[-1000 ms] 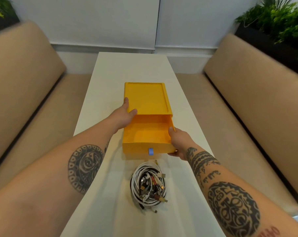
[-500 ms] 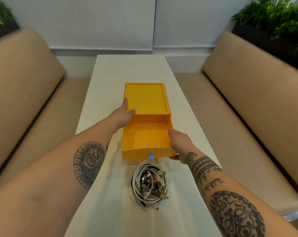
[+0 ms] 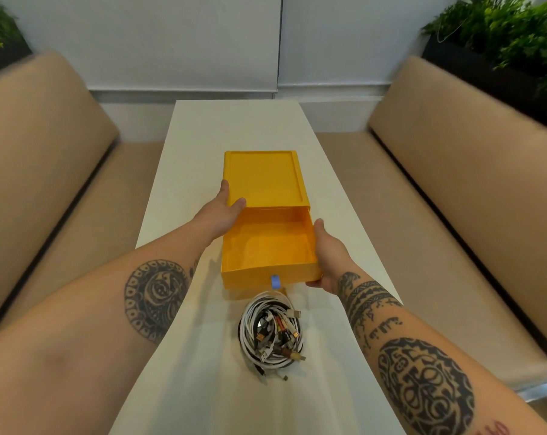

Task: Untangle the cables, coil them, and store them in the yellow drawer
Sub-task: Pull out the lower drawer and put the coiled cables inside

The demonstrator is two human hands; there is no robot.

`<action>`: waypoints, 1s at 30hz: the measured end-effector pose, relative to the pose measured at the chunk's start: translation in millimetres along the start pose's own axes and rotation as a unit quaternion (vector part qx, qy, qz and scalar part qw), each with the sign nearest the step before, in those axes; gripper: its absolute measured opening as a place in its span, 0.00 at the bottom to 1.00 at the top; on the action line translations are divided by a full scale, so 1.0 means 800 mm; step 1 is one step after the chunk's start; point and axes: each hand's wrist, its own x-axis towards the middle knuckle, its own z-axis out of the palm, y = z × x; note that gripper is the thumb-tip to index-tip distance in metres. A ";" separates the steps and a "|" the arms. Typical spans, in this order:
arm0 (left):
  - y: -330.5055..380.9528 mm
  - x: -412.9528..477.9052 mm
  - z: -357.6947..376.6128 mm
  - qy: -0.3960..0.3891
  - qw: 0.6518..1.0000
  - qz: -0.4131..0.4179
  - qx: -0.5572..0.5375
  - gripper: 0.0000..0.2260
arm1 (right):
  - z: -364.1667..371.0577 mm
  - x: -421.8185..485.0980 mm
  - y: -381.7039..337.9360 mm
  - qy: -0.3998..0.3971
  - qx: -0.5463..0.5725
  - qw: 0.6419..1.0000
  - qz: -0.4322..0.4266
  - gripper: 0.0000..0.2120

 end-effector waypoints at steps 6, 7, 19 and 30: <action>-0.041 -0.033 0.003 0.057 0.994 0.015 -0.091 0.27 | -0.010 -0.006 0.010 0.058 0.067 0.996 -0.024 0.36; -0.050 -0.041 0.005 0.073 0.990 0.006 -0.120 0.27 | -0.012 -0.009 0.013 0.076 0.072 0.994 -0.030 0.36; -0.146 -0.182 0.093 0.129 0.989 -0.066 -0.041 0.17 | -0.007 -0.038 0.128 0.114 -0.195 0.974 -0.010 0.22; -0.092 -0.192 0.152 0.017 0.991 -0.132 -0.006 0.34 | 0.043 -0.031 0.164 0.086 -0.235 0.968 -0.017 0.61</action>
